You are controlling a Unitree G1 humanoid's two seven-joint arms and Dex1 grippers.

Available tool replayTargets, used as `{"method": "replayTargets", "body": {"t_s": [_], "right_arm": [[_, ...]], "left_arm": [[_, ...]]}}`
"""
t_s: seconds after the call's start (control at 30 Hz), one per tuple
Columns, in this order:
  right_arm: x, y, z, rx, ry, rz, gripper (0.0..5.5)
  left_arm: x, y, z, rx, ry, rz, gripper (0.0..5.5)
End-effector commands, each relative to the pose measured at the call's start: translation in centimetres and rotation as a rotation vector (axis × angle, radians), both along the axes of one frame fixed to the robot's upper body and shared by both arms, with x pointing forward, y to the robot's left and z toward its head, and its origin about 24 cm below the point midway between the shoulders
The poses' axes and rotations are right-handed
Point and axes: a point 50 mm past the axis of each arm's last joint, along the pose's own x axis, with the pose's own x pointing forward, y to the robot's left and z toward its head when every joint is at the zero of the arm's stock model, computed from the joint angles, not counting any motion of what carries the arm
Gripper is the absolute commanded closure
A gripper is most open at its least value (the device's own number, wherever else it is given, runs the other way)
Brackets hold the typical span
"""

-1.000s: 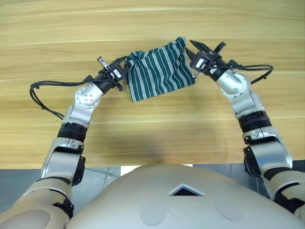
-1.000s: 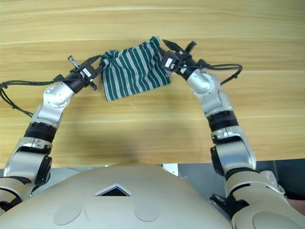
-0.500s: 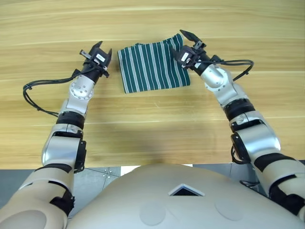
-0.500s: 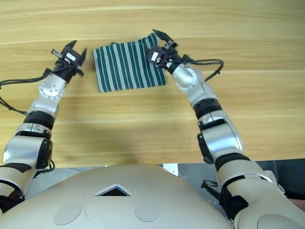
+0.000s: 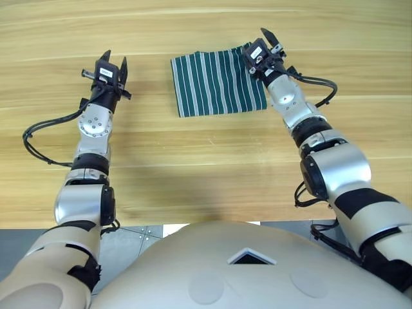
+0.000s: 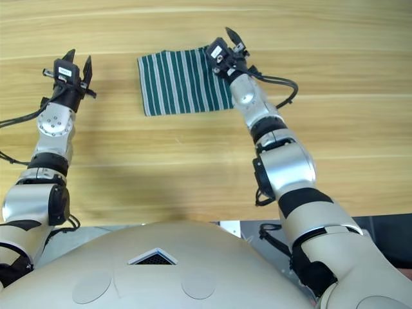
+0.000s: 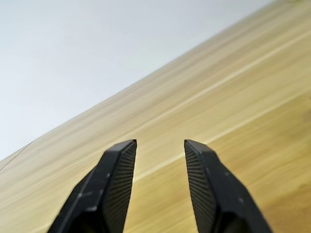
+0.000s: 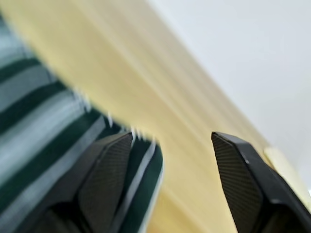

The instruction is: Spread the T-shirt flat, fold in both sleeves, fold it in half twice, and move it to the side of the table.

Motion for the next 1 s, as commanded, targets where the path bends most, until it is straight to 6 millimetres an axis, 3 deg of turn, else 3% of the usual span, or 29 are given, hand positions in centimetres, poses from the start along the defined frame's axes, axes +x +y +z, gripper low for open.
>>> {"method": "replayTargets", "body": {"t_s": [0.03,0.13,0.2,0.3,0.5,0.63,0.77,0.9,1.0], "right_arm": [[-2.8,5.0,1.2,0.147,-0.105,0.279,2.50],[-3.4,5.4,-1.8,0.003,0.051,0.289,2.50],[-2.9,3.3,-4.2,-0.129,0.213,0.196,2.50],[-2.2,-0.1,-5.5,-0.155,0.392,0.046,2.50],[-1.3,-6.6,-5.4,0.116,0.560,-0.305,2.50],[-2.1,-13.9,-4.9,0.351,0.566,-0.701,2.50],[-5.1,-20.9,-4.7,0.540,0.491,-1.154,2.50],[-8.3,-24.6,-5.1,0.617,0.430,-1.454,2.50],[-9.3,-25.7,-5.0,0.645,0.393,-1.548,2.50]], "left_arm": [[-2.2,2.6,0.5,-0.095,-0.111,0.181,3.69],[-3.4,3.3,0.8,-0.177,-0.173,0.278,3.69],[-4.0,3.4,0.8,-0.221,-0.196,0.318,3.69],[-4.3,3.0,0.8,-0.241,-0.193,0.311,3.69],[-4.5,2.7,0.8,-0.277,-0.186,0.318,3.69],[-5.7,2.9,0.5,-0.289,-0.190,0.343,3.69],[-7.1,3.1,-0.3,-0.295,-0.179,0.375,3.69],[-8.4,2.9,-0.8,-0.304,-0.173,0.397,3.69],[-9.1,2.9,-1.2,-0.313,-0.166,0.415,3.69]]}}
